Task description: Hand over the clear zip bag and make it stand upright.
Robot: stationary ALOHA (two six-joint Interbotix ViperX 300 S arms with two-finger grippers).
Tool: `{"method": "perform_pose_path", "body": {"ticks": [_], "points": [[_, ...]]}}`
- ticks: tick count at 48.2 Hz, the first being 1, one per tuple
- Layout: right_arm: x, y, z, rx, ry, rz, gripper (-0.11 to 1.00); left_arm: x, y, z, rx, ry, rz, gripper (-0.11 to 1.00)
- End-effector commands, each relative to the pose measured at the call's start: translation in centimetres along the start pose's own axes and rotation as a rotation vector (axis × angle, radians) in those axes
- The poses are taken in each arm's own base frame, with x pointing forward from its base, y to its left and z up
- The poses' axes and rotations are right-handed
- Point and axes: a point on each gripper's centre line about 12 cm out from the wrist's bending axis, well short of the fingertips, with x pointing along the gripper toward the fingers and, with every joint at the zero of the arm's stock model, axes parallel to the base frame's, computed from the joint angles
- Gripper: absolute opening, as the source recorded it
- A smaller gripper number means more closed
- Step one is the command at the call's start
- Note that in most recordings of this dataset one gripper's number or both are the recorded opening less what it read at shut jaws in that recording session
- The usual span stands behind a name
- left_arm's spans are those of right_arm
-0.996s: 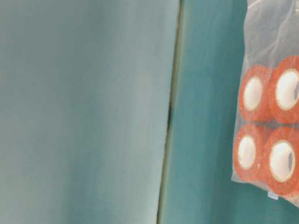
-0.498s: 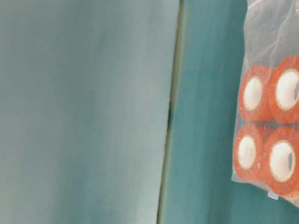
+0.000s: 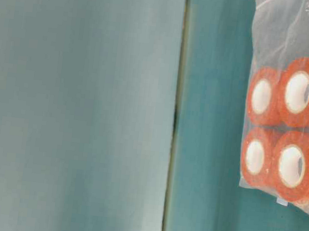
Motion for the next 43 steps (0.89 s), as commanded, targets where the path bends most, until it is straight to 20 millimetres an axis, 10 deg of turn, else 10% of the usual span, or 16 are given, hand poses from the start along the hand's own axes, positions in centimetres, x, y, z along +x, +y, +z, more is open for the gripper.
{"method": "perform_pose_path", "body": {"ticks": [1, 12, 27, 43], "points": [[0.4, 0.0, -0.4, 0.04, -0.003, 0.001, 0.01, 0.2, 0.0, 0.3, 0.0, -0.002, 0.001, -0.01], [1.4, -1.2, -2.6, 0.132, 0.04, -0.049, 0.17, 0.3, 0.1, 0.2, -0.001, 0.005, 0.006, -0.01], [2.9, -1.2, -2.9, 0.18, -0.03, -0.027, 0.9, 0.3, 0.3, 0.0, -0.007, 0.008, 0.012, -0.01], [4.7, -1.6, -3.8, 0.176, -0.028, -0.07, 0.89, 0.3, 0.3, 0.0, -0.009, 0.011, 0.014, -0.01]]}}
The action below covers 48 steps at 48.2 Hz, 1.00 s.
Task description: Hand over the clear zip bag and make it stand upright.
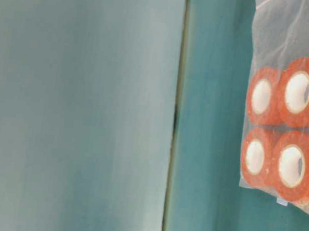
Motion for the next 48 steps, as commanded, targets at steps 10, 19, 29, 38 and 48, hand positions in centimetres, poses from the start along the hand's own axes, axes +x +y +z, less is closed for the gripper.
{"method": "perform_pose_path", "body": {"ticks": [10, 19, 29, 38, 48], "points": [[1.0, 0.7, -0.1, 0.035, -0.027, 0.022, 0.89, 0.1, 0.3, 0.3, 0.002, -0.008, 0.013, -0.01], [2.0, 0.7, -0.6, 0.043, -0.023, 0.002, 0.89, 0.1, 0.6, 0.4, 0.0, -0.011, 0.027, -0.01], [2.8, 1.6, -0.9, 0.041, -0.022, 0.015, 0.89, 0.1, 0.7, 0.3, 0.0, -0.009, 0.032, -0.01], [3.2, 2.3, -1.0, 0.041, -0.024, 0.031, 0.89, 0.1, 0.8, 0.3, 0.003, -0.008, 0.035, -0.01], [3.3, 2.5, -1.0, 0.04, -0.028, 0.037, 0.89, 0.1, 0.8, 0.1, 0.001, -0.003, 0.036, -0.01]]}}
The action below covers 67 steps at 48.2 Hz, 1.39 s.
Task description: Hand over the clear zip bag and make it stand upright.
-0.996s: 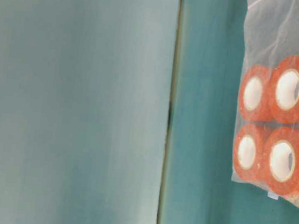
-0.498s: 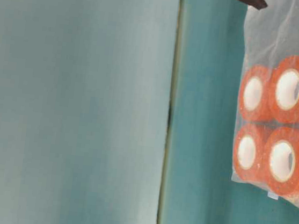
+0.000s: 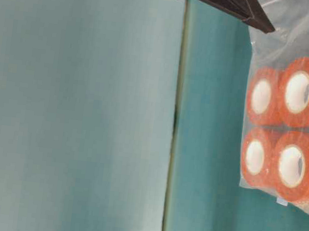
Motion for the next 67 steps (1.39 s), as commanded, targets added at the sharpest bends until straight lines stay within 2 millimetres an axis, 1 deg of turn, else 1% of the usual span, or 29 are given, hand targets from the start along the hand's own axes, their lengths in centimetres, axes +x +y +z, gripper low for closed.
{"method": "perform_pose_path", "body": {"ticks": [1, 9, 12, 15, 19, 26, 29, 32, 34, 36, 43, 53, 57, 61, 67], "points": [[0.1, 0.6, -0.1, 0.006, -0.002, 0.021, 0.89, 0.1, 0.0, 0.4, 0.001, -0.012, 0.001, -0.01], [0.0, 0.4, -0.1, 0.003, 0.0, 0.016, 0.86, 0.1, 0.0, 0.4, 0.001, -0.009, 0.001, -0.01], [0.0, 0.2, 0.0, 0.004, -0.001, 0.01, 0.83, 0.1, 0.1, 0.4, 0.001, -0.009, 0.003, -0.01], [0.0, -0.1, 0.0, 0.004, -0.002, 0.002, 0.77, 0.1, 0.1, 0.4, 0.001, -0.011, 0.003, -0.01], [0.0, 0.0, 0.1, 0.003, -0.006, 0.003, 0.65, 0.1, 0.0, 0.4, 0.001, -0.009, 0.001, -0.01], [0.1, -0.3, 0.4, 0.006, -0.013, -0.007, 0.31, 0.0, 0.0, 0.5, 0.001, -0.015, 0.001, -0.01], [0.1, -0.2, 0.5, 0.0, -0.017, -0.003, 0.18, 0.0, 0.0, 0.5, 0.0, -0.015, 0.001, -0.01], [0.1, -0.2, 0.5, -0.012, -0.018, -0.002, 0.09, 0.0, 0.1, 0.4, 0.0, -0.012, 0.003, -0.01], [0.1, -0.2, 0.6, -0.019, -0.02, 0.001, 0.05, 0.0, 0.0, 0.4, 0.001, -0.011, 0.001, -0.01], [0.1, -0.2, 0.5, -0.031, -0.019, 0.0, 0.04, 0.1, 0.0, 0.3, 0.001, -0.008, 0.001, -0.01], [0.2, 0.0, 0.5, -0.061, -0.015, 0.0, 0.04, 0.1, 0.1, 0.3, 0.003, -0.006, 0.003, -0.01], [0.2, 0.8, 0.4, -0.076, -0.013, 0.021, 0.04, 0.0, 0.1, 0.5, 0.003, -0.02, 0.004, -0.01], [0.1, 1.4, 0.4, -0.088, -0.01, 0.042, 0.04, -0.2, 0.1, 0.5, 0.001, -0.021, 0.004, -0.01], [-0.2, 2.5, 0.4, -0.101, -0.011, 0.077, 0.04, -0.2, 0.1, 0.5, 0.001, -0.022, 0.006, -0.01], [-1.4, 4.8, 0.7, -0.14, -0.014, 0.151, 0.04, -0.2, 0.1, 0.7, -0.002, -0.025, 0.004, -0.01]]}}
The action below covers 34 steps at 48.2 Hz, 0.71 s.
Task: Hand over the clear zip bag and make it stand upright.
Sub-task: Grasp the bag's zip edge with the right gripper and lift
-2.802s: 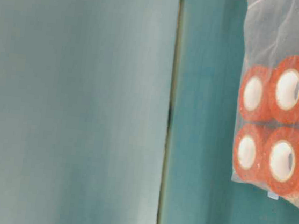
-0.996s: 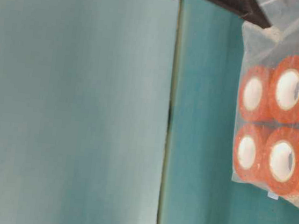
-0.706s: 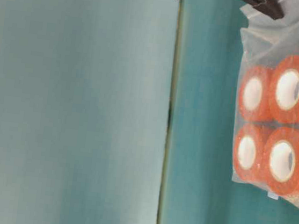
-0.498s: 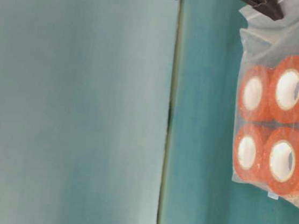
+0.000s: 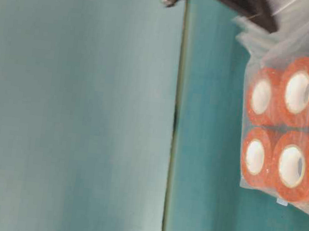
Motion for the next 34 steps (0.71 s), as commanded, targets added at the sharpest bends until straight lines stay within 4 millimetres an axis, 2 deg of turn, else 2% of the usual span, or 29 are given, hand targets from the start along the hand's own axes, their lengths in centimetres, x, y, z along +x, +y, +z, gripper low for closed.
{"method": "perform_pose_path", "body": {"ticks": [1, 8, 13, 19, 26, 34], "points": [[-0.9, 2.6, 0.6, -0.028, -0.007, 0.081, 0.04, 0.1, 0.0, 0.5, 0.0, -0.015, 0.001, -0.01], [-2.2, 4.5, 1.5, -0.064, 0.022, 0.11, 0.04, 0.1, -0.1, 0.9, -0.021, -0.02, -0.004, -0.01], [-2.9, 5.7, 2.1, -0.103, 0.066, 0.102, 0.04, 0.0, -0.1, 1.7, -0.079, -0.035, -0.006, -0.01], [-3.8, 7.6, 3.4, -0.174, 0.104, 0.113, 0.04, 0.1, -0.1, 1.7, -0.158, -0.029, -0.006, -0.01], [-4.2, 9.7, 4.8, -0.241, 0.164, 0.106, 0.04, 0.1, 0.0, 1.3, -0.241, 0.005, -0.001, -0.01], [-4.2, 12.1, 6.0, -0.331, 0.241, 0.094, 0.04, 0.1, 0.0, 1.4, -0.247, 0.0, 0.0, -0.01]]}}
